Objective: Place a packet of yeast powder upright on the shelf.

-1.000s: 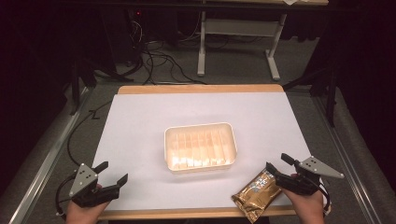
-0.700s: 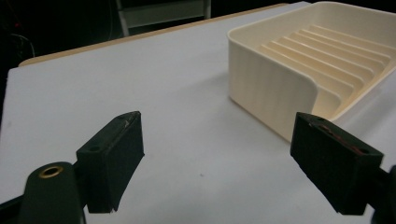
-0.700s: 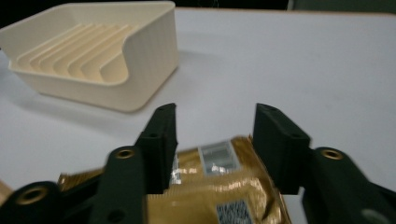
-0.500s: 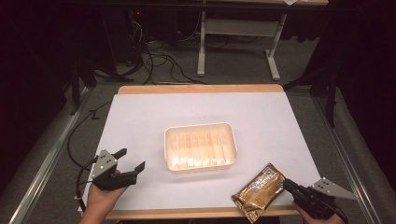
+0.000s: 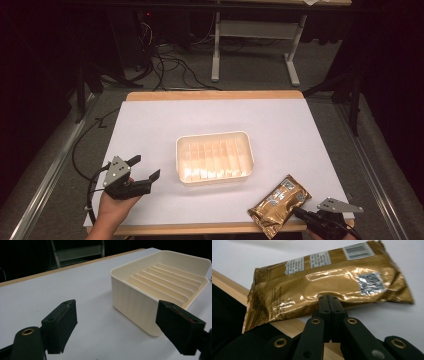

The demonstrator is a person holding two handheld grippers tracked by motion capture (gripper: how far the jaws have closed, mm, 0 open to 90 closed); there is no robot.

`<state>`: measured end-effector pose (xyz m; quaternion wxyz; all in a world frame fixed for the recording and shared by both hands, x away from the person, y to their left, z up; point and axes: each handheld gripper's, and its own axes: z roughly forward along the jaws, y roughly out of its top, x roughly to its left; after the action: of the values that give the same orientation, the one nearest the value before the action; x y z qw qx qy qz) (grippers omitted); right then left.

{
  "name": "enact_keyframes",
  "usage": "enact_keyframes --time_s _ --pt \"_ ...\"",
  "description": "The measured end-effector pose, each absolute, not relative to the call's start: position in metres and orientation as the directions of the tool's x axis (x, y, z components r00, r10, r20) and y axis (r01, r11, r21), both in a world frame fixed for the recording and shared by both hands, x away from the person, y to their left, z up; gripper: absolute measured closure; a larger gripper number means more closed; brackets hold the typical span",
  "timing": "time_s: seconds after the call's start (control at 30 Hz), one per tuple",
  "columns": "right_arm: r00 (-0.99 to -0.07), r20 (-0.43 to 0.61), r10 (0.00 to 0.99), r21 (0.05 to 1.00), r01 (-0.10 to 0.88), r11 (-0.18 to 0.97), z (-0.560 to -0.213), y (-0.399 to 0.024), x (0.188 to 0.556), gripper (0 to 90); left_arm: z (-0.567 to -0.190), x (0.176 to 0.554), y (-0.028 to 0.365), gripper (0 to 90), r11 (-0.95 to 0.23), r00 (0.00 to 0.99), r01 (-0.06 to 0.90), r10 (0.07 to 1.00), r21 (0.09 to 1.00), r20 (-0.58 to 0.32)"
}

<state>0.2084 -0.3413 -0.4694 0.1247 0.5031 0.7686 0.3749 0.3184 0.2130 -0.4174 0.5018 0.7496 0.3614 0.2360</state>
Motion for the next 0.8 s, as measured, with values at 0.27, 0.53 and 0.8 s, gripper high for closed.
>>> enact_keyframes --time_s 0.27,0.53,0.8 --pt "-0.512 0.178 0.840 0.697 0.668 0.260 -0.471 -0.323 0.234 90.0 -0.418 0.302 0.237 17.8 -0.217 0.577 0.320 0.817 0.922 -0.008" --pt "-0.551 0.158 0.819 0.696 0.651 0.304 -0.471 -0.304 0.260 90.0 -0.419 0.285 0.260 17.8 -0.197 0.519 0.340 0.855 0.920 -0.008" --pt "-0.576 0.159 0.802 0.726 0.618 0.300 -0.463 -0.295 0.274 86.1 -0.419 0.274 0.271 17.9 -0.191 0.492 0.349 0.871 0.917 -0.006"
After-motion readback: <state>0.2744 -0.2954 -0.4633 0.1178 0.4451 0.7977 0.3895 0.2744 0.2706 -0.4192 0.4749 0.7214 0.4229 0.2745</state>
